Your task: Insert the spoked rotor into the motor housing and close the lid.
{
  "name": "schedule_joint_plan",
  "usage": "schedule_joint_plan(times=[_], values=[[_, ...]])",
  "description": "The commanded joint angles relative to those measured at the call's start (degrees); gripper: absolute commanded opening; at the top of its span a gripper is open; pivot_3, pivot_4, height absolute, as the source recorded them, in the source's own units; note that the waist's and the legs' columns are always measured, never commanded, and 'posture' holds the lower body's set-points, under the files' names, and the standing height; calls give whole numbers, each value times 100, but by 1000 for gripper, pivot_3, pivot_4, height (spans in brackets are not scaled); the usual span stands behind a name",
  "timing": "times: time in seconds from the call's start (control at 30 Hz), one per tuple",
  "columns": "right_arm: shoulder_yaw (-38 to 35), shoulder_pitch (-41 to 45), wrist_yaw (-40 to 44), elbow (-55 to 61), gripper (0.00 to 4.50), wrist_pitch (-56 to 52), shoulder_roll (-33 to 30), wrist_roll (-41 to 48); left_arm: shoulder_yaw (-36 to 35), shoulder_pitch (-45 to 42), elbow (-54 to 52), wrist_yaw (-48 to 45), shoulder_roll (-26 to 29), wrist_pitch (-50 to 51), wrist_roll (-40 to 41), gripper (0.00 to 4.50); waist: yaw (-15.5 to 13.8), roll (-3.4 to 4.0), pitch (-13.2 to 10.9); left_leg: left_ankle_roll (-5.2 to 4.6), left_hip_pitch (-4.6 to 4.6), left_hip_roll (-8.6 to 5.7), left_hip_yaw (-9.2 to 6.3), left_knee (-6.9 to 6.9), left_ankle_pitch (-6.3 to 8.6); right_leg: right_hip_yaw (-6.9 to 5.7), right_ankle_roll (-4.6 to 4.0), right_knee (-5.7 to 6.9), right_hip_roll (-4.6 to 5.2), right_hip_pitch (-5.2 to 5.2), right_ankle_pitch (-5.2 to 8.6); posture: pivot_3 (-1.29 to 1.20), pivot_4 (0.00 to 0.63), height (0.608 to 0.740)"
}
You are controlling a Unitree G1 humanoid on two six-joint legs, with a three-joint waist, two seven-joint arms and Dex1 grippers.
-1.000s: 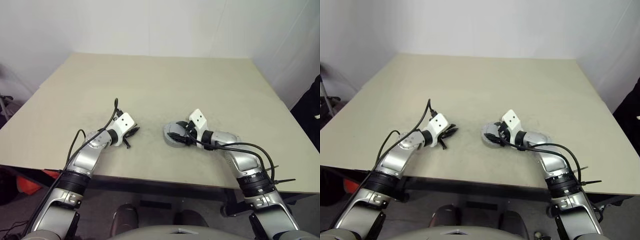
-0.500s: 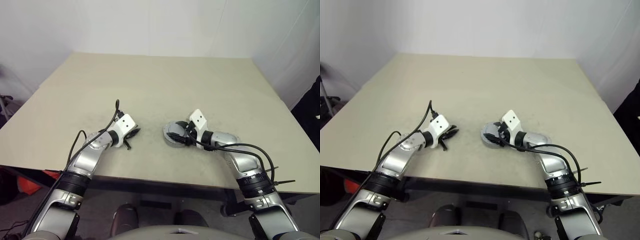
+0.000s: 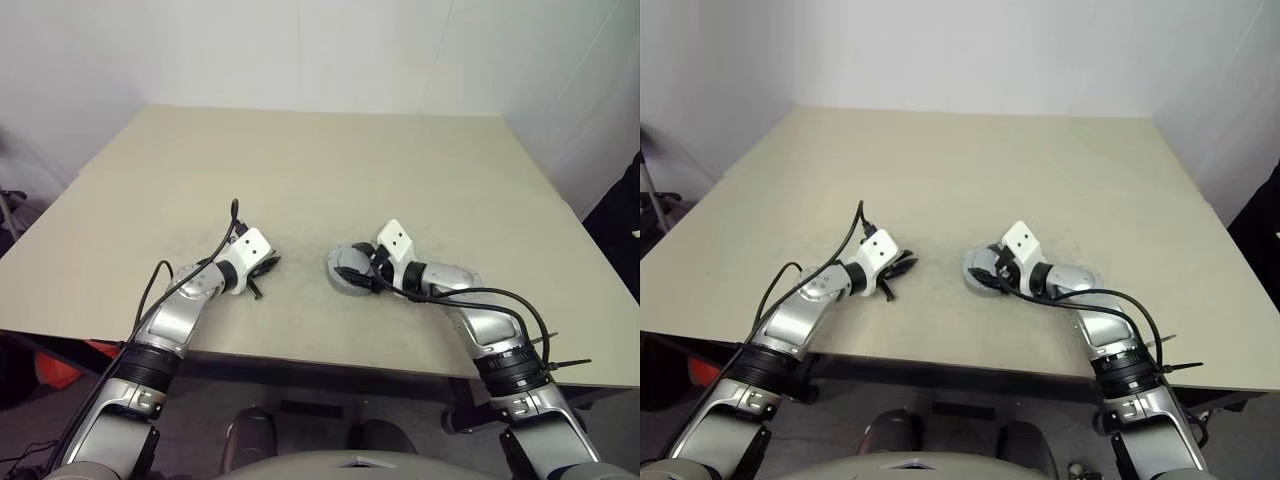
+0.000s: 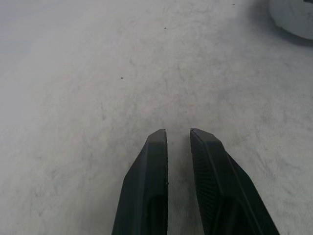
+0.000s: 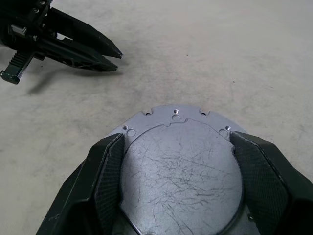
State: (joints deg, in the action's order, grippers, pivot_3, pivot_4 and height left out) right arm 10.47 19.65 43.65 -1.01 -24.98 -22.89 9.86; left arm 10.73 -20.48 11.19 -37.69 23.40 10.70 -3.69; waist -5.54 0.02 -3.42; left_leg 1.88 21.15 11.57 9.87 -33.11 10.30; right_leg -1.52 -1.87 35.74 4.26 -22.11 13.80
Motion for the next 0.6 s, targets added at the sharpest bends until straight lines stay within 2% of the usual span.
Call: schedule_joint_plan(times=[0.03,0.6], values=[[-36,101,35,96,3000,131,-51,-14,-42,-53,-85,41,54,-75,-19,831,-1,0,0,0,0,0,0,0,0,0,0,0,0,0,0,0,0,740],[-38,173,-48,-81,3000,147,-93,-179,-33,-8,-130,48,64,-68,-18,831,0,0,0,1,-1,0,0,0,-1,0,0,1,0,1,0,0,0,740]])
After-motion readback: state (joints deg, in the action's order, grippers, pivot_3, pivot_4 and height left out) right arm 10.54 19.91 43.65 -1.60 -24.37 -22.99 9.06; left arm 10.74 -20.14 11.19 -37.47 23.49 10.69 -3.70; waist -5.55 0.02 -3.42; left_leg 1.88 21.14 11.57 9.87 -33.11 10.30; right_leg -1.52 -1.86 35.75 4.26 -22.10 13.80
